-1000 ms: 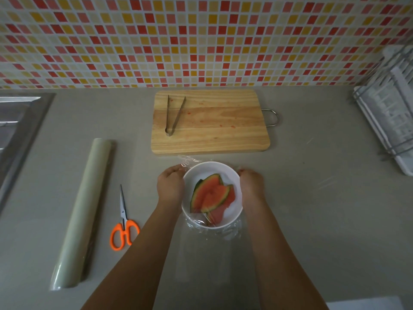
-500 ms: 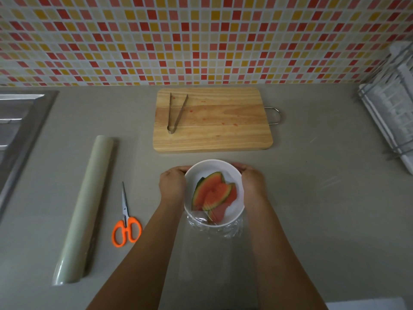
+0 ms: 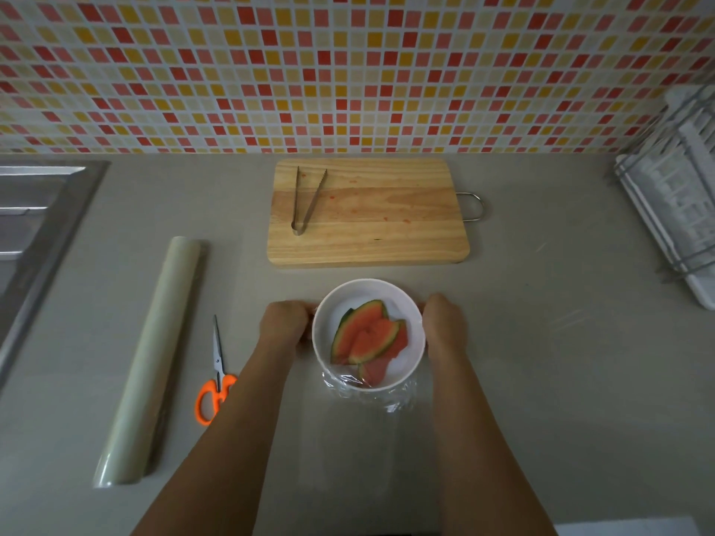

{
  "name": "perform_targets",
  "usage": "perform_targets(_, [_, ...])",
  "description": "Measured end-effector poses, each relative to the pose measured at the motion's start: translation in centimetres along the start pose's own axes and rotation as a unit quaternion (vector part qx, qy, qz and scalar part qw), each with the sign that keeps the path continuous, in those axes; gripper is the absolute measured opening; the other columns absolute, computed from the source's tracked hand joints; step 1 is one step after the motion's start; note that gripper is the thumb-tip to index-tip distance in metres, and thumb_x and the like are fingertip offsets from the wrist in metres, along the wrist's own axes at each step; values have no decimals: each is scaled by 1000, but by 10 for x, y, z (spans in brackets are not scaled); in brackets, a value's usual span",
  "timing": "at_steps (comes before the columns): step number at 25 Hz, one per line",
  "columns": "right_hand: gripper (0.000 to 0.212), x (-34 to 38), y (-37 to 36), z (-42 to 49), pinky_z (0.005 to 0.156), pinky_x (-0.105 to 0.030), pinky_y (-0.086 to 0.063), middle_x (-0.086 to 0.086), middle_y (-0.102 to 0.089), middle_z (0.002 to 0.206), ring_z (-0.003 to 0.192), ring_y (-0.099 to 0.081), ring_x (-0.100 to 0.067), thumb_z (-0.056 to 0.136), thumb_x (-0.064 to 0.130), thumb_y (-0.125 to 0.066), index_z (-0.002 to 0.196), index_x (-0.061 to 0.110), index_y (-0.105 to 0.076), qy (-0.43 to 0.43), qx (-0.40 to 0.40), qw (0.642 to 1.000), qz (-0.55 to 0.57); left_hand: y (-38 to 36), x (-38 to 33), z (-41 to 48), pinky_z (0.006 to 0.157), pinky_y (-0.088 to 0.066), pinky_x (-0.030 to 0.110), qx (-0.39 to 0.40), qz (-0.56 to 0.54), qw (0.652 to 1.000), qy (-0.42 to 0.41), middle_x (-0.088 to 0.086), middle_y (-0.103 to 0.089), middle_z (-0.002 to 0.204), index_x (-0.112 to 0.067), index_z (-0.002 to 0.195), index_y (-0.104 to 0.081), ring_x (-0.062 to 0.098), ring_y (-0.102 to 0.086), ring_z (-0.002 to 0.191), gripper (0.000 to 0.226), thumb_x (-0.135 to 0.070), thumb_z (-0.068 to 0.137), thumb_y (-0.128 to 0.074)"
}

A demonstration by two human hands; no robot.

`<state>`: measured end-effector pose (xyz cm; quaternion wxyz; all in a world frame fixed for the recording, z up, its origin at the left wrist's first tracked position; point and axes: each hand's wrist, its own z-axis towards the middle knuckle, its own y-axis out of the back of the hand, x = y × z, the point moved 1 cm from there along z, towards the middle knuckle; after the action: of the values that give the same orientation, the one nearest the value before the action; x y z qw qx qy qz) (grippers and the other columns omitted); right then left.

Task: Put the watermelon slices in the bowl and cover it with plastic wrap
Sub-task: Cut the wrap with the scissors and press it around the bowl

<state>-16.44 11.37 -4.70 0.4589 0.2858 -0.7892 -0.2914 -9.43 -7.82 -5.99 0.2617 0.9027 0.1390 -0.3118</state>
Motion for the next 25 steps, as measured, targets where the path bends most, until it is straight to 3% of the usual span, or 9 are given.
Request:
perform_targets(3, [39,-13,20,0,90,-37,-40,-25,-60,118,113,-54,-40,99,19,-29,120,-5,-51,-10,-129,981,143,25,11,-4,78,-50,27,-137,-19,980,-144,3,-73,88,-17,80,-75,26,-65,91,35,-2,76,-43])
perform_targets(5, [42,-15,28,-7,90,-22,-39,-5,-67,113,114,-57,-24,96,32,-28,113,11,-61,96,-178,935,290,33,14,-9,79,-48,23,-121,-136,954,-237,-7,-71,92,-28,85,-70,20,-66,98,30,-17,82,-43])
perform_targets(7, [43,-6,23,-18,92,-3,-33,26,-61,116,119,-51,3,93,43,-25,116,30,-60,241,-63,906,342,24,11,-16,93,-44,18,0,-180,930,-321,-14,-66,113,-35,106,-66,7,-59,113,31,-34,91,-38])
perform_targets(9, [46,3,7,-21,99,-2,-27,39,-51,124,126,-40,12,92,57,-20,122,43,-52,314,94,895,304,7,8,-25,100,-38,13,123,-139,916,-356,-18,-56,131,-38,124,-55,-2,-47,125,38,-47,94,-34])
perform_targets(11, [57,6,-6,-18,111,-17,-26,34,-48,130,131,-37,7,81,77,-18,119,51,-50,296,186,890,294,-9,7,-33,97,-40,13,182,-131,915,-335,-16,-51,135,-32,132,-46,-3,-46,126,43,-50,95,-35])
perform_targets(14, [72,2,-16,-8,115,-41,-27,21,-54,130,130,-43,-5,65,90,-24,113,46,-58,217,250,877,347,-19,7,-31,80,-51,15,251,-253,901,-248,-11,-60,121,-18,135,-43,-1,-61,107,57,-46,87,-32])
perform_targets(20, [89,4,-23,2,100,-46,-45,0,-69,114,112,-61,-22,56,92,-34,107,26,-67,118,328,833,429,-21,2,-19,86,-54,35,308,-299,889,-159,16,-67,108,2,125,-52,27,-63,102,65,-45,94,-19])
perform_targets(22, [91,3,-27,4,101,-53,-44,-9,-71,103,105,-63,-30,58,89,-28,101,21,-70,89,318,843,424,-20,4,-16,82,-56,35,275,-241,917,-161,15,-71,101,-4,114,-63,28,-66,97,66,-47,97,-16])
perform_targets(25, [96,3,-33,9,93,-46,-47,-7,-74,86,91,-68,-25,63,90,-17,91,19,-74,65,296,866,398,-18,5,-10,96,-48,49,207,-120,956,-170,19,-71,104,-13,105,-70,33,-65,102,69,-56,96,-16])
